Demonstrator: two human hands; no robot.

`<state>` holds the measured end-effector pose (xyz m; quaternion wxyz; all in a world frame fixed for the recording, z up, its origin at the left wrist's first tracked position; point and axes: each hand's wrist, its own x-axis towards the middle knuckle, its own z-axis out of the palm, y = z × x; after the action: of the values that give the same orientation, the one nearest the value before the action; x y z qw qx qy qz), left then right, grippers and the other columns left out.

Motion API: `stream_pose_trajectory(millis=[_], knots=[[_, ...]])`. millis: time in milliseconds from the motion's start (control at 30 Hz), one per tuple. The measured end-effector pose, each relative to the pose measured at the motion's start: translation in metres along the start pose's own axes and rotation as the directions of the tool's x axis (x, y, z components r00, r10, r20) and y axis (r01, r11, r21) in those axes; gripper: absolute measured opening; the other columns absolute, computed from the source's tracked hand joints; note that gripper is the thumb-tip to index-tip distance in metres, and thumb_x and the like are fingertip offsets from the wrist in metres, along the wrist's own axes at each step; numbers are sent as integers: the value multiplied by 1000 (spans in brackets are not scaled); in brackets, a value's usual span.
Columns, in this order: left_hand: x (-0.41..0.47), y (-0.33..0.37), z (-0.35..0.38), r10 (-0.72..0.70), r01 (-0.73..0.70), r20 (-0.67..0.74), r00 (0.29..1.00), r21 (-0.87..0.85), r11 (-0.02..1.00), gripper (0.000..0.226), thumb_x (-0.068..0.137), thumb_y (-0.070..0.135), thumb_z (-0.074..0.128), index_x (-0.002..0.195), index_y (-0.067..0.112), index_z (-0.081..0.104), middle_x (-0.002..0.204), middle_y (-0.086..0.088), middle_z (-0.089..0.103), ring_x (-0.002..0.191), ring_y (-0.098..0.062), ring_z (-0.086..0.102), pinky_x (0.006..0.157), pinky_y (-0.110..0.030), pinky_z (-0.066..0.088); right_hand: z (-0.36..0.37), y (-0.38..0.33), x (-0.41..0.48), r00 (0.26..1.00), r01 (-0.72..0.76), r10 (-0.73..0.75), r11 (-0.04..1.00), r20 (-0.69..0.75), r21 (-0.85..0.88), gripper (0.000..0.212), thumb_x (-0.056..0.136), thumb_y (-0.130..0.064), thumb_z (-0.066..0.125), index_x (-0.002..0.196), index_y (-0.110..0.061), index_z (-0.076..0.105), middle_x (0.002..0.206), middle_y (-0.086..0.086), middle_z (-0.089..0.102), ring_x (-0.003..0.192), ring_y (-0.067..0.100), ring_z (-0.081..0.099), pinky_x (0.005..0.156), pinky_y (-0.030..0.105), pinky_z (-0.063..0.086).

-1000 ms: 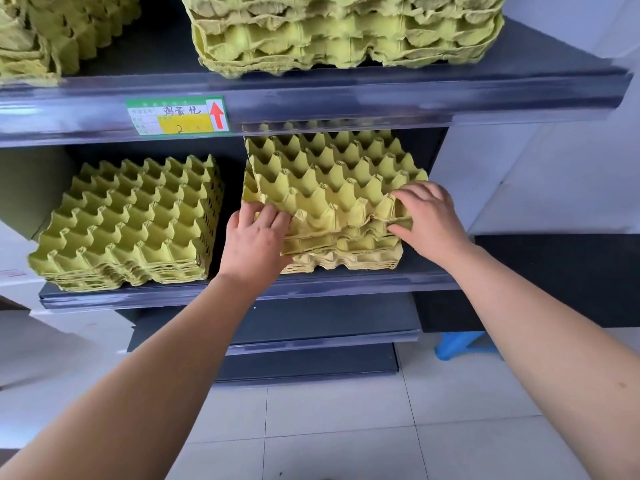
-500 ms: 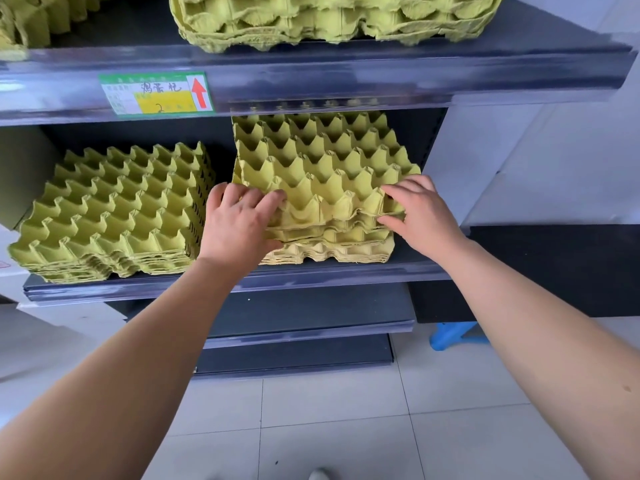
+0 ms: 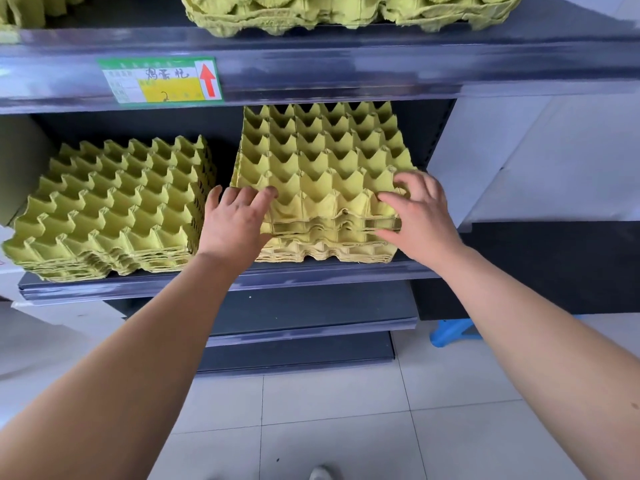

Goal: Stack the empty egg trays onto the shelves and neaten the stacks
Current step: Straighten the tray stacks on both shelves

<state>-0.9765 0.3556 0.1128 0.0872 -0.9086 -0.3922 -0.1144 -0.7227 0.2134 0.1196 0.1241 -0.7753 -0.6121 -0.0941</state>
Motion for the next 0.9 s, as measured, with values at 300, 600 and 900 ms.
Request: stream_pose_trajectory(millis=[300,600,900], knots=[[14,2,-11,14,8,79,997,-271,963,48,86,22,69,128,17,47,120,-10,51,110,-34,47,93,-42,41,0,-4,-3,994,-109,108,988,14,113,53,77,-21,77,126,-14,59,125,13,43,118,32,41,100,46,38],[9,3,1,21,14,115,993,-295,955,55,88,40,61,139,25,45,130,-8,43,119,-32,42,103,-44,37,20,-3,-12,999,-36,39,992,20,-119,45,83,-20,70,125,-11,58,124,20,50,119,38,47,109,58,26],[6,8,5,28,-20,118,993,-70,997,76,77,27,77,139,21,32,129,-9,38,115,-32,39,95,-44,43,11,-1,-10,995,-42,51,994,84,-104,51,82,-14,69,130,-15,50,124,17,47,115,36,46,98,47,39]])
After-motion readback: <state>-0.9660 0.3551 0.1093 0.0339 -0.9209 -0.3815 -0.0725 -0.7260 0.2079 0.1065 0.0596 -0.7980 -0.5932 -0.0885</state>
